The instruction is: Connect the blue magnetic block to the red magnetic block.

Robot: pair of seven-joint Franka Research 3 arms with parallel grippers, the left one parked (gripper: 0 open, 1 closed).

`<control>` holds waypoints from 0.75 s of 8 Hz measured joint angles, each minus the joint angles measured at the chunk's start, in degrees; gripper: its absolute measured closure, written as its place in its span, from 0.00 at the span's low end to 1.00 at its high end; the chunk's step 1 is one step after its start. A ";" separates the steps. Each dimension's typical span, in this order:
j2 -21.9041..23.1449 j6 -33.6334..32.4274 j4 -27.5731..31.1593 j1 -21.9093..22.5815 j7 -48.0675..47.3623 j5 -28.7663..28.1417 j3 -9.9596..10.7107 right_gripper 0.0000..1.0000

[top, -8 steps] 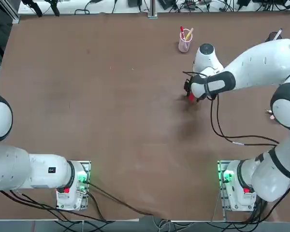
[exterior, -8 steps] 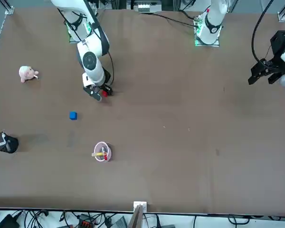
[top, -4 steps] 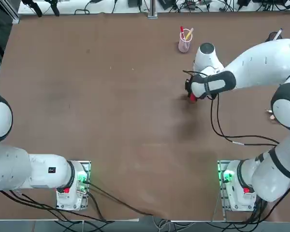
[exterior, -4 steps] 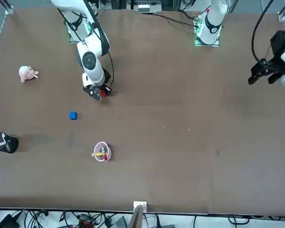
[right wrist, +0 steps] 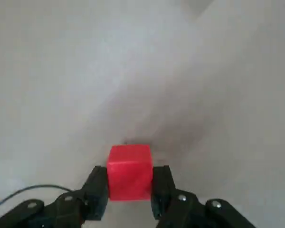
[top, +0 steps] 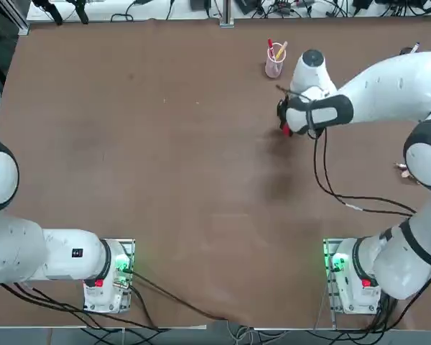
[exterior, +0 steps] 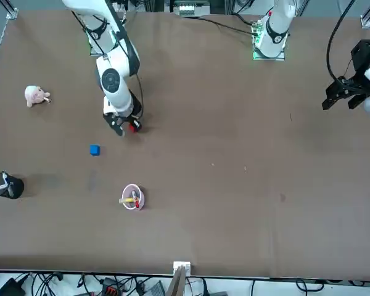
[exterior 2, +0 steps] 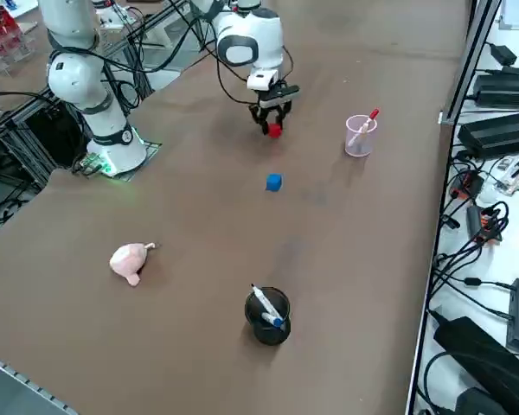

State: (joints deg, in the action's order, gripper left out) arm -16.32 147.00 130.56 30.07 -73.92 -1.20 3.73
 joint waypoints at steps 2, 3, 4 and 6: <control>-0.14 -0.08 -1.94 -4.69 -5.36 -0.04 0.23 0.52; -0.63 -0.08 -2.72 -6.97 -7.71 -0.05 0.31 0.52; -1.45 -0.08 -3.76 -8.98 -10.35 -0.05 0.34 0.52; -3.42 -0.08 -6.06 -11.99 -14.38 -0.05 0.35 0.52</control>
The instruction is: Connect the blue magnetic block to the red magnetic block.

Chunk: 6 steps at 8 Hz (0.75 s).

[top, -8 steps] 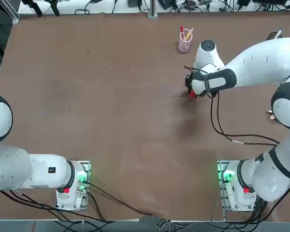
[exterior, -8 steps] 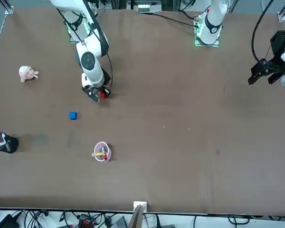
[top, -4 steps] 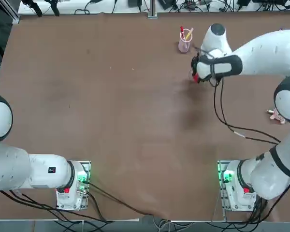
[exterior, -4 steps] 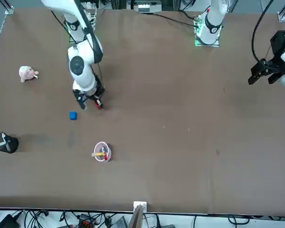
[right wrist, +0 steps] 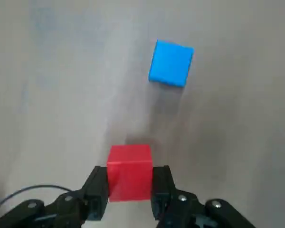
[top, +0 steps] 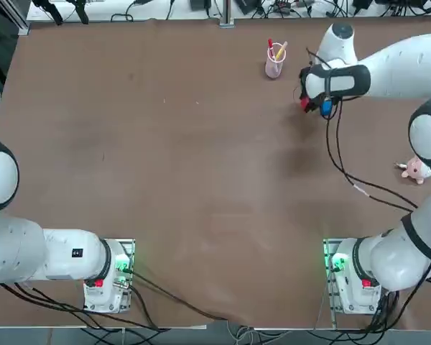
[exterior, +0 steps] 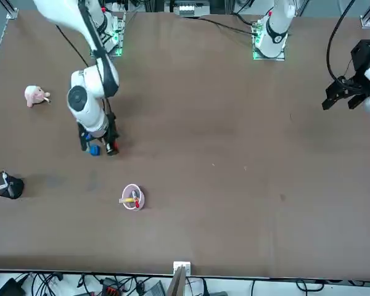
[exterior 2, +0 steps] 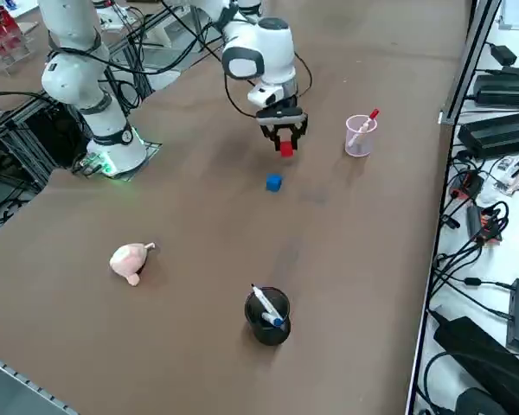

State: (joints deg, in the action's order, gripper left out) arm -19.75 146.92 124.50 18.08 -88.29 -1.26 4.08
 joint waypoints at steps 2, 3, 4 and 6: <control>-1.53 0.04 -1.53 -2.13 -3.40 -0.01 -0.02 0.52; -2.29 0.04 -2.13 -2.74 -5.18 -0.02 -0.02 0.52; -3.09 0.04 -2.44 -2.96 -6.52 -0.03 -0.04 0.52; -4.53 0.05 -2.58 -3.02 -7.20 -0.50 -0.06 0.52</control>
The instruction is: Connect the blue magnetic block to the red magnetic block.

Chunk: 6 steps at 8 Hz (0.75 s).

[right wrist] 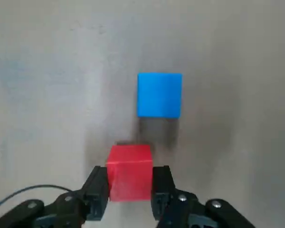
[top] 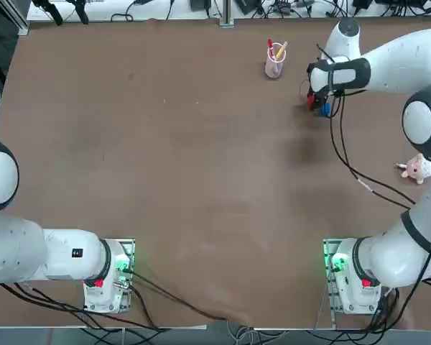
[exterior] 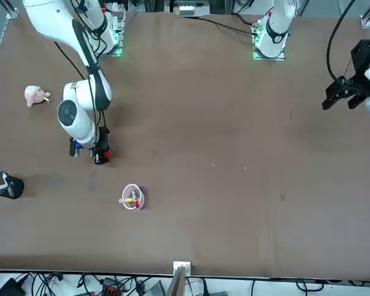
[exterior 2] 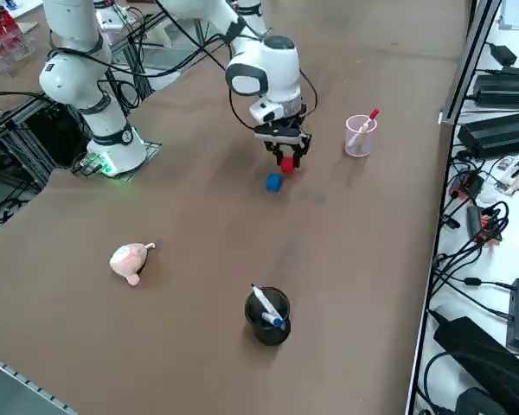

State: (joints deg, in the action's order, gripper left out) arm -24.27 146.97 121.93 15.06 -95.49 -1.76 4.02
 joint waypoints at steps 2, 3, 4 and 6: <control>-0.51 -0.01 -0.04 -0.34 0.00 -0.03 0.00 0.52; -0.53 -0.06 -0.04 -0.69 0.22 -0.03 -0.01 0.52; -0.54 -0.19 -0.04 -0.98 0.41 -0.03 -0.01 0.52; -0.58 -0.53 -0.04 -1.61 0.98 -0.03 -0.04 0.52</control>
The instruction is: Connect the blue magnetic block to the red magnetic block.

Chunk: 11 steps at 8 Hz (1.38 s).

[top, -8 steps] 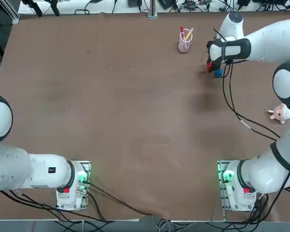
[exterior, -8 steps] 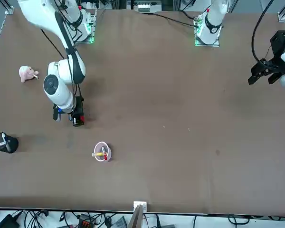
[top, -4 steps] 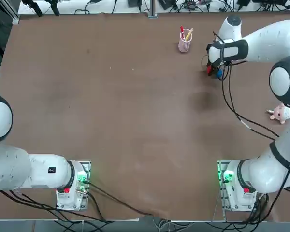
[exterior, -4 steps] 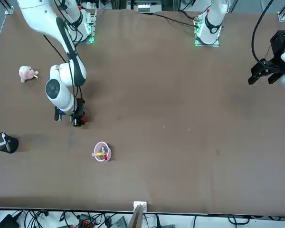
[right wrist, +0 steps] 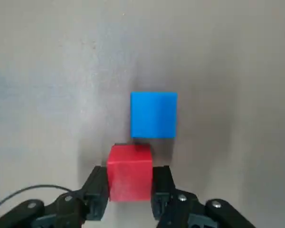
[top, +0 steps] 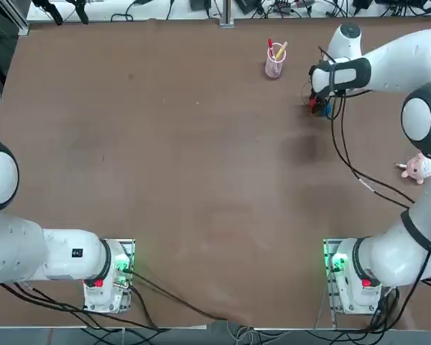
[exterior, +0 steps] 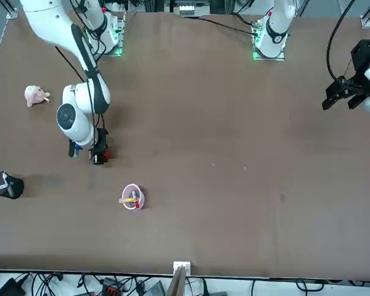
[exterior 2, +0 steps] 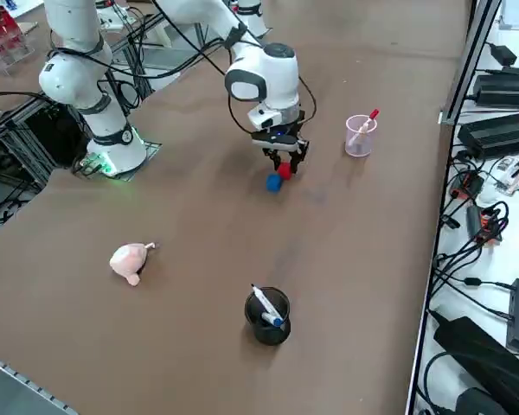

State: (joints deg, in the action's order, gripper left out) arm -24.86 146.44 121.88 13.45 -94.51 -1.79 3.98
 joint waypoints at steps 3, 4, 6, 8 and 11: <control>-0.12 -0.76 0.00 -0.31 0.18 0.00 -0.10 0.52; -0.12 -0.77 0.00 -0.35 0.18 0.00 -0.12 0.52; -0.11 -0.87 0.00 -0.67 0.18 0.00 -0.16 0.52; -0.11 -0.90 0.00 -1.13 0.18 0.00 -0.18 0.52; -0.10 -1.04 -0.01 -1.51 0.20 0.00 -0.22 0.52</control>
State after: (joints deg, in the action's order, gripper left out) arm -24.95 145.40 121.87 11.94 -94.31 -1.80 3.76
